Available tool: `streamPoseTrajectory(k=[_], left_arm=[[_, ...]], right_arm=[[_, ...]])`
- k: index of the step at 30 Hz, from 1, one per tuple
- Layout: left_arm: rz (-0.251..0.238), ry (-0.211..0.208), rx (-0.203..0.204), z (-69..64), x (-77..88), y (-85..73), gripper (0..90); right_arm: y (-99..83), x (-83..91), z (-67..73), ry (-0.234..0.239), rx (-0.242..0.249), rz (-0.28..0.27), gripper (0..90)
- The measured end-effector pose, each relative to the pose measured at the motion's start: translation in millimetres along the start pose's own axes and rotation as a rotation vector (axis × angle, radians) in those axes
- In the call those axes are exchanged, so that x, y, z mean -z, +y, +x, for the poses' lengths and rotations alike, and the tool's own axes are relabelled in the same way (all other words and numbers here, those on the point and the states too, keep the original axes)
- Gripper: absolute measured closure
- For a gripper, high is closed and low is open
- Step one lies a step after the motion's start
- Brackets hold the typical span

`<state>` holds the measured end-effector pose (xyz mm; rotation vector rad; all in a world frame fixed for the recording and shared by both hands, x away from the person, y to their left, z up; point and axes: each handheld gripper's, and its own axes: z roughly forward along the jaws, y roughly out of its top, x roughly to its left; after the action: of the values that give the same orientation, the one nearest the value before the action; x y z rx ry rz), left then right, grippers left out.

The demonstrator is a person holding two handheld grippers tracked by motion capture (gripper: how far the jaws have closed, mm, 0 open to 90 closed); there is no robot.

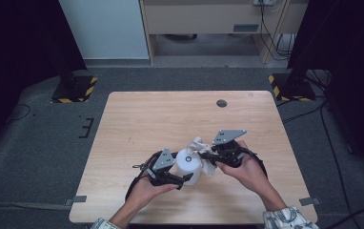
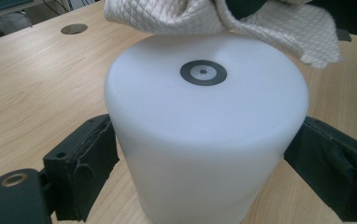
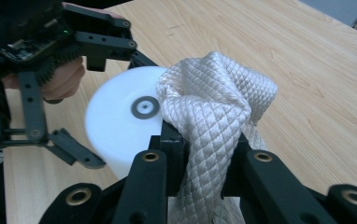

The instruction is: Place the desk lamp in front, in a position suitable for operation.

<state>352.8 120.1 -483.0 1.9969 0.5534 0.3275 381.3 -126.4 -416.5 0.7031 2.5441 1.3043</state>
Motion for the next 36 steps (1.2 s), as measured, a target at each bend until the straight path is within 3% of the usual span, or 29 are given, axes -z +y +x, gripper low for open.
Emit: streamPoseTrajectory(k=[10,15,21,30,36], left_arm=[[-0.001,0.002,0.002,-0.2,-0.1,-0.2,9.5],[-0.001,0.002,0.002,-0.3,-0.3,-0.2,9.5],[-0.001,0.004,0.003,-0.7,-0.6,0.0,9.5],[-0.001,0.004,0.003,-0.6,-0.6,0.0,9.5],[-0.004,0.005,0.004,-0.7,-0.9,-0.1,9.5]], right_arm=[[-23.1,-5.7,-16.5,0.042,-0.104,-0.081,76.9],[-34.8,-10.4,-22.3,0.047,-0.139,-0.069,77.0],[-53.0,-29.0,-21.1,0.036,-0.139,0.019,77.1],[-63.1,-46.2,-21.7,0.024,-0.127,0.088,77.1],[-64.4,-50.1,-22.0,0.016,-0.115,0.104,77.1]])
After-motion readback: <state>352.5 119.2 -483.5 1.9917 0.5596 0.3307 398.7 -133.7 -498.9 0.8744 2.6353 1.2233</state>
